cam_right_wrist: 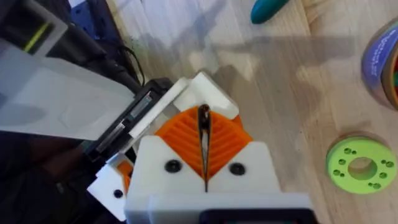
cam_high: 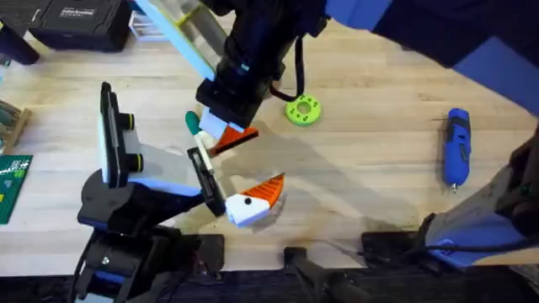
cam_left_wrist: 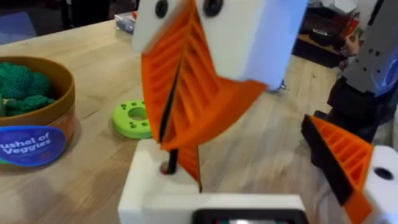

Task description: Pick up the gripper from the table and insert it into the empty holder that is missing its gripper. Then pick up a screw, insert it into the mounting hole, and use the screwdriver to tighten it. Finally, clean up the table by picking up the vegetable and placing it into the bucket.

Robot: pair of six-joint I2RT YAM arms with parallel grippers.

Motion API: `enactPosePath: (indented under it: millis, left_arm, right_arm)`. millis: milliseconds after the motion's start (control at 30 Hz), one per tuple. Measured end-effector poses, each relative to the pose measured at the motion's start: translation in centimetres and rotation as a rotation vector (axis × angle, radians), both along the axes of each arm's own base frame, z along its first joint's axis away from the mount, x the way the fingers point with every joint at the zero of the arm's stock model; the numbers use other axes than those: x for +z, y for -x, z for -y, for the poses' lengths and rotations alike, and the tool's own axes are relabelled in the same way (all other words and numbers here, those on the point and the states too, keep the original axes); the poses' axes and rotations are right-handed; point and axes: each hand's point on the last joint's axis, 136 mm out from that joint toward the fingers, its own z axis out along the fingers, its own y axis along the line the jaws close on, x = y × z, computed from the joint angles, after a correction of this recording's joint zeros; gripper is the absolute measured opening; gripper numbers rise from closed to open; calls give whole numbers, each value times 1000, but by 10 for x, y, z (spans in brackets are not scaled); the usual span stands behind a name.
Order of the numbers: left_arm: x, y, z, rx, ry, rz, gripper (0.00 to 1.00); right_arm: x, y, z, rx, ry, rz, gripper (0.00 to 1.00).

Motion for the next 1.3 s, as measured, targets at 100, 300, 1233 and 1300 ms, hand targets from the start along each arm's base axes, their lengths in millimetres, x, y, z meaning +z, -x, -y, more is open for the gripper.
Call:
enactPosePath:
  millis: [100,300,1233,1300]
  left_arm:
    - [0,0,0,0,0,0,985]
    - [0,0,0,-2,0,0,985]
    - [0,1,0,-5,0,1,986]
    - [0,1,0,-5,0,1,985]
  right_arm:
    - [1,0,-1,2,-4,3,6]
    - [0,2,-10,18,-18,13,6]
    - [-7,3,-3,13,39,28,6]
    - [-7,3,-3,13,40,28,6]
